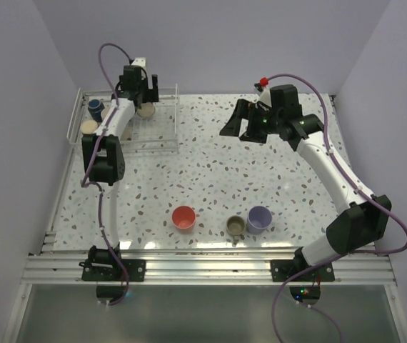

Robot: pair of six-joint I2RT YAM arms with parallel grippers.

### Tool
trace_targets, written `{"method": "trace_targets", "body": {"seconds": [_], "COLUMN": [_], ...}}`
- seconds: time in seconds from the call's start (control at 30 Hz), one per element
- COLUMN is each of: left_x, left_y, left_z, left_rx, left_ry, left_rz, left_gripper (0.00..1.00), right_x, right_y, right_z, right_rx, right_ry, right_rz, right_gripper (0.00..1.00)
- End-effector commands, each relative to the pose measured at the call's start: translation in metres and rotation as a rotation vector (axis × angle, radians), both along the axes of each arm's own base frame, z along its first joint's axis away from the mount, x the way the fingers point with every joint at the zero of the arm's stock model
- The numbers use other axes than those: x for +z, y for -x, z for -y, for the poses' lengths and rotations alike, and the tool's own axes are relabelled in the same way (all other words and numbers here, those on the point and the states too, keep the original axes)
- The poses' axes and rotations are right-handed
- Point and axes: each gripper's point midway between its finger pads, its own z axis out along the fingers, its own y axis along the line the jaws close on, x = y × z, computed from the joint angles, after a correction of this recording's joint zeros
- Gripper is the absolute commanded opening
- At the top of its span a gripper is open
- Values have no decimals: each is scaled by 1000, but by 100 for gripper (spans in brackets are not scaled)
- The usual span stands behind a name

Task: Load the cups into the dish rack

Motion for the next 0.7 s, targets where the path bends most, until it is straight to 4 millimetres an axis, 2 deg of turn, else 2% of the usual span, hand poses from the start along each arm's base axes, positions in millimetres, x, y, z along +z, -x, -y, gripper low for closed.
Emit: {"method": "trace_targets", "body": {"seconds": [0.0, 0.07, 0.1, 0.17, 0.2, 0.23, 0.27, 0.3, 0.37, 0.4, 0.43, 0.47, 0.5, 0.53, 0.57, 0.6, 0.63, 0.67], "left_x": [116, 133, 156, 179, 200, 209, 209, 233, 241, 256, 260, 248, 261, 257, 226, 236, 228, 193], "left_y": [-7, -3, 3, 11, 20, 25, 30, 41, 53, 65, 72, 79, 94, 102, 113, 131, 141, 156], "left_z": [-5, -3, 1, 9, 11, 12, 14, 15, 18, 18, 19, 28, 32, 39, 54, 61, 66, 75], "left_rx": [26, 24, 25, -1, 0, -3, -5, -13, -16, -18, -22, -50, -71, -94, -140, -165, -173, -184], "left_ry": [18, 38, 76, 116, 152, 168, 194, 208, 234, 250, 265, 308, 338, 369, 416, 431, 437, 440], "left_rz": [237, 263, 298, 333, 368, 385, 380, 420, 418, 431, 429, 388, 395, 375, 292, 306, 288, 212], "left_gripper": [100, 100, 100, 100, 100, 100, 100, 100, 100, 100, 100, 100, 100, 100, 100, 100, 100, 100], "right_x": [17, 21, 21, 19, 18, 15, 8, 3, -8, -18, -23, -34, -45, -54, -65, -79, -86, -98], "right_y": [1, 1, 0, 3, 7, 8, 11, 19, 28, 38, 42, 49, 54, 58, 67, 73, 78, 88], "right_z": [0, 2, 3, 4, 0, -1, 0, -11, -12, -24, -27, -28, -32, -32, -28, -29, -27, -20], "right_rx": [4, -3, -9, -4, 11, 33, 34, 73, 110, 156, 172, 185, 198, 201, 215, 236, 242, 252], "right_ry": [-22, -22, -18, 4, 13, 45, 99, 142, 260, 293, 312, 332, 368, 406, 458, 527, 563, 606], "right_rz": [51, 64, 70, 78, 79, 90, 71, 71, 71, 58, 48, 17, 1, -17, -56, -69, -88, -124], "right_gripper": [96, 96, 96, 95, 95, 95, 95, 94, 94, 94, 94, 93, 93, 92, 91, 90, 89, 88]}}
